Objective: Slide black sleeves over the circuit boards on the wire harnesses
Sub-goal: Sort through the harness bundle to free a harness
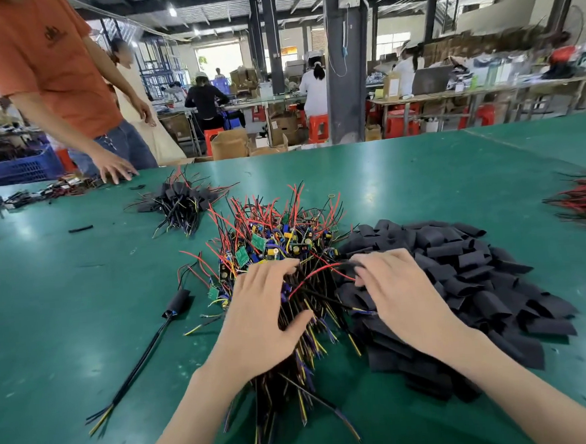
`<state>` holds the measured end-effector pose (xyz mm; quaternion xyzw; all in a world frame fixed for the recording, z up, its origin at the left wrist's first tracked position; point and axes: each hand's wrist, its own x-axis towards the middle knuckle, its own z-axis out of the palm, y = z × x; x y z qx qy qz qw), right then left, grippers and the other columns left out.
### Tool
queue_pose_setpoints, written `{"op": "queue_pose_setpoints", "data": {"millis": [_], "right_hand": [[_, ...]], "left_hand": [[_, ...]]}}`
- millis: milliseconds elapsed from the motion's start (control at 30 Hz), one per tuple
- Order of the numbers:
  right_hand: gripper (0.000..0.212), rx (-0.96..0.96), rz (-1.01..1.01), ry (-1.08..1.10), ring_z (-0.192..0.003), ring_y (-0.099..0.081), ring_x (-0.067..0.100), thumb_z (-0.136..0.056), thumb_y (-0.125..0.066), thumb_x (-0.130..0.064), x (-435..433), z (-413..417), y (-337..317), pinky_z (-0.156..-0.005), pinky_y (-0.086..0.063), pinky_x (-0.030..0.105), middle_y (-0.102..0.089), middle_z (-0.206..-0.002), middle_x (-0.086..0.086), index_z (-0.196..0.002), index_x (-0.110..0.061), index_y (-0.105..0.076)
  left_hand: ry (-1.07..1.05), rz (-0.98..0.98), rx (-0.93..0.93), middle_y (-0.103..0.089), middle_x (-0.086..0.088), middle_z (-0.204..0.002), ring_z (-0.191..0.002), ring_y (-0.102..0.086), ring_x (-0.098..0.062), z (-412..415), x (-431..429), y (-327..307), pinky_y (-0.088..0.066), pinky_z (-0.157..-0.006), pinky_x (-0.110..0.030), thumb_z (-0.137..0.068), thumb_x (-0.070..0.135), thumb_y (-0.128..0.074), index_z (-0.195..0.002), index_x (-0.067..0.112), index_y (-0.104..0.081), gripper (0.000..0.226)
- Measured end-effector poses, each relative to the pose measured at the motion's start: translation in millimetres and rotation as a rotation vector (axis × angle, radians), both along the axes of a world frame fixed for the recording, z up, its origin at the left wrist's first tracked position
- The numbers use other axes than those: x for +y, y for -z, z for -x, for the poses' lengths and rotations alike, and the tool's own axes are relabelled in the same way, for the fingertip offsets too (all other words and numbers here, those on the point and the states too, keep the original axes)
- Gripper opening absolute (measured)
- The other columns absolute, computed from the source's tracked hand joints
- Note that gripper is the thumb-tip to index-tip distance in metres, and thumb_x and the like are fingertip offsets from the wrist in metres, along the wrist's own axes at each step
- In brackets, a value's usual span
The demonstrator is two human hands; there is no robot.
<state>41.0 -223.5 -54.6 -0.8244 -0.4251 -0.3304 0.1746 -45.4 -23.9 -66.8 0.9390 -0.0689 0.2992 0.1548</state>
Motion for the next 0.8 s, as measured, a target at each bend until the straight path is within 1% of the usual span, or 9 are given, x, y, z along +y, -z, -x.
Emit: {"op": "queue_pose_setpoints", "data": {"millis": [67,133,200,267,333,400,500,667,800], "right_hand": [[0.016,-0.019,-0.14,-0.011,-0.071,-0.054,0.019,-0.083,-0.054,-0.002,-2,-6,0,-0.071,-0.034,0.035,-0.066,-0.074,0.002,-0.096,-0.003,-0.064],[0.017,0.028,-0.256,-0.024,-0.072,-0.047,0.014,-0.084,-0.054,0.0,-5,-10,0,-0.071,-0.035,0.031,-0.065,-0.073,0.001,-0.098,-0.002,-0.063],[0.018,0.118,-0.339,-0.052,-0.075,-0.044,0.012,-0.088,-0.05,-0.003,-8,-13,-1,-0.074,-0.035,0.026,-0.064,-0.074,0.0,-0.101,-0.003,-0.062],[0.019,0.147,-0.337,-0.072,-0.076,-0.046,0.011,-0.091,-0.047,-0.007,-10,-15,-2,-0.076,-0.035,0.025,-0.065,-0.077,0.001,-0.104,-0.004,-0.061],[0.024,0.064,-0.207,-0.034,-0.081,-0.051,0.017,-0.093,-0.044,-0.012,-11,-18,-1,-0.078,-0.035,0.033,-0.064,-0.084,0.005,-0.109,-0.003,-0.061],[0.032,0.029,-0.042,0.034,-0.087,-0.056,0.026,-0.093,-0.044,-0.015,-13,-20,1,-0.08,-0.035,0.038,-0.061,-0.093,0.008,-0.119,-0.003,-0.058],[0.042,0.088,0.084,0.08,-0.09,-0.057,0.03,-0.091,-0.045,-0.017,-14,-20,5,-0.086,-0.037,0.039,-0.057,-0.1,0.009,-0.13,-0.002,-0.051],[0.036,0.144,0.041,0.055,-0.099,-0.06,0.03,-0.083,-0.055,-0.025,-13,-16,-2,-0.102,-0.023,0.041,-0.063,-0.102,0.006,-0.113,-0.008,-0.064],[0.035,0.101,0.107,0.035,-0.103,-0.061,0.027,-0.077,-0.061,-0.03,-13,-9,-9,-0.106,-0.019,0.049,-0.066,-0.098,0.003,-0.105,-0.011,-0.068]], "left_hand": [[-0.076,-0.063,-0.03,-0.055,0.001,-0.119,-0.113,-0.042,-0.016,-1,7,-2,-0.025,-0.095,-0.026,-0.074,0.036,-0.066,-0.121,0.015,-0.055,0.052],[-0.114,-0.076,-0.087,-0.059,0.003,-0.111,-0.107,-0.043,-0.015,-2,11,-3,-0.025,-0.089,-0.025,-0.079,0.028,-0.064,-0.103,0.017,-0.064,0.027],[-0.097,0.007,-0.098,-0.061,0.008,-0.099,-0.098,-0.048,-0.012,-2,13,-5,-0.027,-0.084,-0.024,-0.088,0.019,-0.062,-0.087,0.019,-0.065,0.003],[-0.055,0.174,-0.046,-0.063,0.011,-0.087,-0.085,-0.055,-0.01,0,12,-6,-0.035,-0.08,-0.023,-0.092,0.013,-0.06,-0.085,0.018,-0.062,0.009],[0.0,0.316,0.007,-0.064,0.012,-0.076,-0.074,-0.061,-0.005,2,9,-7,-0.045,-0.075,-0.022,-0.093,0.009,-0.057,-0.086,0.021,-0.058,0.013],[0.047,0.378,0.033,-0.064,0.014,-0.074,-0.073,-0.064,0.001,4,3,-9,-0.049,-0.075,-0.019,-0.093,0.005,-0.055,-0.089,0.023,-0.054,0.019],[0.067,0.411,0.031,-0.065,0.014,-0.083,-0.082,-0.06,0.003,5,-1,-12,-0.043,-0.076,-0.009,-0.093,0.003,-0.055,-0.096,0.022,-0.055,0.02],[0.106,0.495,0.043,-0.068,0.012,-0.086,-0.083,-0.061,-0.002,8,0,-15,-0.044,-0.075,-0.01,-0.088,0.004,-0.063,-0.093,0.02,-0.064,0.017],[0.031,0.526,-0.039,-0.068,0.014,-0.083,-0.082,-0.062,-0.001,5,-3,-13,-0.045,-0.078,-0.013,-0.083,0.006,-0.069,-0.085,0.022,-0.066,0.016]]}}
